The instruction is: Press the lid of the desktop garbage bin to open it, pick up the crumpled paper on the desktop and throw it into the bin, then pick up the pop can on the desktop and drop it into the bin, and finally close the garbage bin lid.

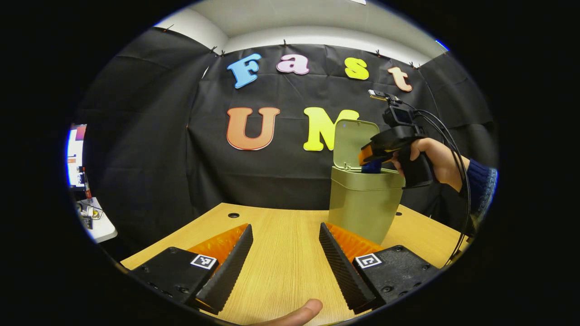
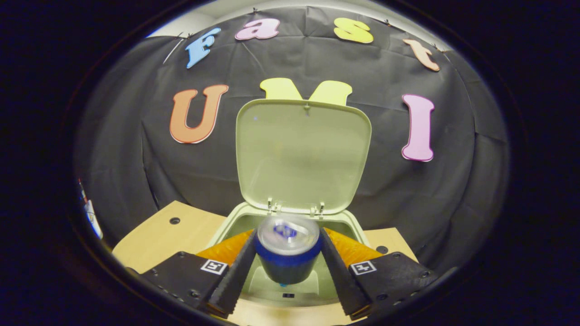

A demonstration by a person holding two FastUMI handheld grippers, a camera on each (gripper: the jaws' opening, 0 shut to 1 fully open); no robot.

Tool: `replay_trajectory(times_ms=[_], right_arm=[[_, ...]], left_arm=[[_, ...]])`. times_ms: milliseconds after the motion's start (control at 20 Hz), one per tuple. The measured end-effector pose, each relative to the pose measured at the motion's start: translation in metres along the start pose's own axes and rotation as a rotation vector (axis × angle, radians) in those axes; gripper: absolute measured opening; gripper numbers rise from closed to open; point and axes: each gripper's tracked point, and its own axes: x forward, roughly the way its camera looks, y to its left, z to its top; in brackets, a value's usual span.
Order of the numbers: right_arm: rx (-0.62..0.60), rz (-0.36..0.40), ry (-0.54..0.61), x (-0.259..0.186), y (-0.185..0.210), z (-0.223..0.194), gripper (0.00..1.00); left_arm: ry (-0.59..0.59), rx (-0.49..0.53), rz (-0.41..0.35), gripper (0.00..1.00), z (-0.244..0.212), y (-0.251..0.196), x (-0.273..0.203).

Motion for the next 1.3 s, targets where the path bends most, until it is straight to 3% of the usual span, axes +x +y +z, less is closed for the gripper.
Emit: replay_trajectory(times_ms=[100, 350, 600, 750, 950, 1050, 1150, 1250, 1300], right_arm=[[-0.004, 0.008, -0.018, -0.006, 0.005, 0.009, 0.95], [-0.022, 0.008, -0.083, -0.037, 0.012, 0.048, 0.94], [-0.015, 0.018, -0.187, -0.065, 0.019, 0.120, 0.94], [-0.013, -0.032, -0.253, -0.069, 0.013, 0.162, 0.94], [0.032, -0.067, -0.285, -0.042, 0.002, 0.195, 0.94], [0.024, -0.094, -0.268, -0.022, -0.008, 0.200, 0.97], [0.033, -0.095, -0.258, -0.001, -0.011, 0.203, 0.92], [0.049, -0.100, -0.244, 0.018, -0.015, 0.203, 0.97], [0.055, -0.103, -0.230, 0.025, -0.017, 0.200, 0.94]], left_arm=[[-0.006, 0.004, -0.006, 0.95, 0.001, -0.001, 0.000], [0.000, -0.022, -0.024, 0.95, -0.004, -0.003, 0.006], [-0.004, 0.006, 0.026, 0.95, -0.005, 0.007, 0.010], [0.018, -0.003, 0.009, 0.95, -0.011, 0.006, 0.011], [-0.004, -0.005, 0.016, 0.95, -0.004, 0.012, 0.009], [-0.003, -0.018, 0.016, 0.95, -0.005, 0.018, 0.008], [-0.009, -0.025, 0.024, 0.95, -0.005, 0.024, 0.009], [-0.002, -0.025, 0.032, 0.95, -0.009, 0.027, 0.012], [0.008, -0.029, 0.037, 1.00, -0.011, 0.029, 0.015]])
